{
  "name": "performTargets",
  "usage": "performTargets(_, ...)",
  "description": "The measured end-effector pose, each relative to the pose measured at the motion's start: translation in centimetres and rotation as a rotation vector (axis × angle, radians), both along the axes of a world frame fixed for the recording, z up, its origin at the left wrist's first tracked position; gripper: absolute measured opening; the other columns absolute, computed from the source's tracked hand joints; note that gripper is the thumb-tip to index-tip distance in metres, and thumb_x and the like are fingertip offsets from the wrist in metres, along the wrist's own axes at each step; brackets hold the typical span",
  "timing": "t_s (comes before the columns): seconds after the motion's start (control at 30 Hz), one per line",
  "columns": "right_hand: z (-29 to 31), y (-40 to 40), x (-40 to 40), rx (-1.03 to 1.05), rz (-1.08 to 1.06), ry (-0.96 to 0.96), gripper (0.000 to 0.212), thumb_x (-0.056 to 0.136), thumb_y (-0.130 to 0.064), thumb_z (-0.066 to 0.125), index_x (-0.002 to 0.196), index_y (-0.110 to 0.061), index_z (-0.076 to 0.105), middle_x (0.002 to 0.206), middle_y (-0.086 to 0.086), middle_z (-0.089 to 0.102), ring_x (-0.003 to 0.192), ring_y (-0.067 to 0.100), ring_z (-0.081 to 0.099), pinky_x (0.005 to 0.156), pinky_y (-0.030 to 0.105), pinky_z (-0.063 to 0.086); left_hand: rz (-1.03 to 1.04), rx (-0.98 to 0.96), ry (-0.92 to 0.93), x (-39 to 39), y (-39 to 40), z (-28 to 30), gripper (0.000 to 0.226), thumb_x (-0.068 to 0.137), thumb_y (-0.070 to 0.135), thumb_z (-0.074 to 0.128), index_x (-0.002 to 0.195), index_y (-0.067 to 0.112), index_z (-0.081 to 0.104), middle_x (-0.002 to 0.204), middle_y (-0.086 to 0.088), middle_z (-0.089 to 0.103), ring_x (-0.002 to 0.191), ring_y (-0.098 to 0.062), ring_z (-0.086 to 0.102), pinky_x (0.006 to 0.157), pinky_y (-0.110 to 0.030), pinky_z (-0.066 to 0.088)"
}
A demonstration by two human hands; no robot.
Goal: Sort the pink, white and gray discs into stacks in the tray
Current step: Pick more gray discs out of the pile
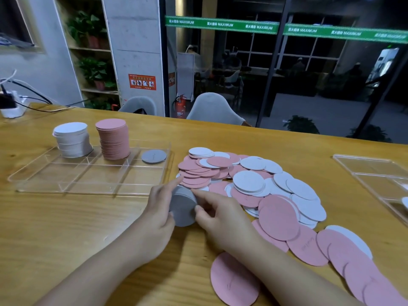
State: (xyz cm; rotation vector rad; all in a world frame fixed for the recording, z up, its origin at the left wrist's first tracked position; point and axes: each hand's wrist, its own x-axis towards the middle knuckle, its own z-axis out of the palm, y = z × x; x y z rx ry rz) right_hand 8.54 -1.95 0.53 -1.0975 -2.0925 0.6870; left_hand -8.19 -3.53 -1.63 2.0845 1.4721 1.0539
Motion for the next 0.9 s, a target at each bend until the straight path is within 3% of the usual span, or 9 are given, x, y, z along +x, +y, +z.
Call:
performTargets(0.07, -0.1, 0.1, 0.0, -0.050, -0.053, 0.042, 0.031, 0.077, -0.024, 0.048, 0.102, -0.029, 0.065, 0.083, -0.008, 0.069, 0.073, 0.006, 0.060, 0.071, 0.029, 0.050, -0.012, 0.045, 0.088, 0.2, -0.1, 0.0, 0.079, 0.087, -0.004, 0.043, 0.127, 0.057, 0.015, 0.130, 0.020, 0.015, 0.119, 0.027, 0.012, 0.089, 0.008, 0.011)
performTargets(0.17, 0.2, 0.5, 0.3, -0.110, -0.114, 0.087, 0.029, 0.077, -0.022, 0.051, 0.099, -0.029, 0.069, 0.087, -0.014, 0.070, 0.080, -0.001, 0.062, 0.075, 0.025, 0.052, 0.019, 0.099, 0.194, 1.2, -0.7, 0.0, 0.081, 0.080, 0.021, 0.059, 0.135, 0.055, 0.011, 0.131, 0.031, 0.001, 0.128, 0.019, 0.004, 0.101, -0.001, 0.010)
performTargets(0.3, 0.7, 0.4, 0.7, -0.155, -0.107, 0.148, 0.029, 0.081, -0.008, 0.054, 0.100, -0.022, 0.071, 0.089, -0.015, 0.071, 0.078, -0.006, 0.062, 0.071, 0.014, 0.048, 0.157, 0.108, 0.289, 2.8, -0.8, 0.1, 0.096, 0.073, 0.043, 0.073, 0.146, 0.024, 0.014, 0.143, 0.011, 0.004, 0.137, -0.006, 0.011, 0.107, -0.012, 0.009)
performTargets(0.43, 0.9, 0.2, 0.8, -0.173, -0.055, 0.262, 0.025, 0.084, -0.004, 0.055, 0.101, -0.015, 0.070, 0.082, -0.010, 0.069, 0.048, -0.009, 0.055, 0.046, 0.005, 0.036, 0.177, 0.140, 0.252, 3.2, -0.5, 0.7, 0.086, 0.076, 0.031, 0.073, 0.144, 0.012, 0.023, 0.144, 0.000, 0.018, 0.136, -0.016, 0.024, 0.110, -0.017, 0.015)
performTargets(0.57, 0.8, 0.5, 0.9, -0.173, -0.037, 0.333, 0.024, 0.083, -0.002, 0.059, 0.100, -0.013, 0.071, 0.083, -0.011, 0.070, 0.069, -0.006, 0.062, 0.057, 0.007, 0.044, 0.150, 0.138, 0.265, 2.8, -0.3, 1.2, 0.085, 0.076, 0.026, 0.074, 0.143, 0.013, 0.023, 0.143, 0.002, 0.022, 0.133, -0.013, 0.028, 0.104, -0.011, 0.014)
performTargets(0.7, 0.9, 0.7, 0.9, -0.168, -0.028, 0.401, 0.027, 0.083, -0.002, 0.060, 0.098, -0.022, 0.069, 0.087, -0.011, 0.072, 0.076, 0.005, 0.067, 0.071, 0.023, 0.056, 0.094, 0.147, 0.293, 2.4, 0.3, 1.5, 0.086, 0.075, 0.025, 0.075, 0.143, 0.027, 0.023, 0.137, 0.007, 0.024, 0.127, -0.012, 0.035, 0.103, -0.017, 0.028)
performTargets(0.8, 0.6, 1.2, 1.2, -0.160, -0.045, 0.410, 0.026, 0.083, -0.005, 0.062, 0.099, -0.024, 0.070, 0.089, -0.010, 0.073, 0.079, 0.008, 0.068, 0.080, 0.035, 0.056, 0.065, 0.146, 0.338, 2.4, 0.8, 1.8, 0.079, 0.074, 0.025, 0.076, 0.138, 0.029, 0.029, 0.133, 0.009, 0.025, 0.121, -0.013, 0.040, 0.101, -0.024, 0.036)
performTargets(0.9, 0.5, 1.6, 1.4, -0.171, -0.006, 0.401, 0.024, 0.083, -0.011, 0.064, 0.103, -0.023, 0.070, 0.093, -0.011, 0.072, 0.085, 0.006, 0.068, 0.082, 0.031, 0.055, 0.055, 0.156, 0.328, 2.3, 1.5, 2.0, 0.075, 0.072, 0.024, 0.077, 0.134, 0.026, 0.036, 0.130, 0.009, 0.028, 0.116, -0.012, 0.044, 0.097, -0.023, 0.038)
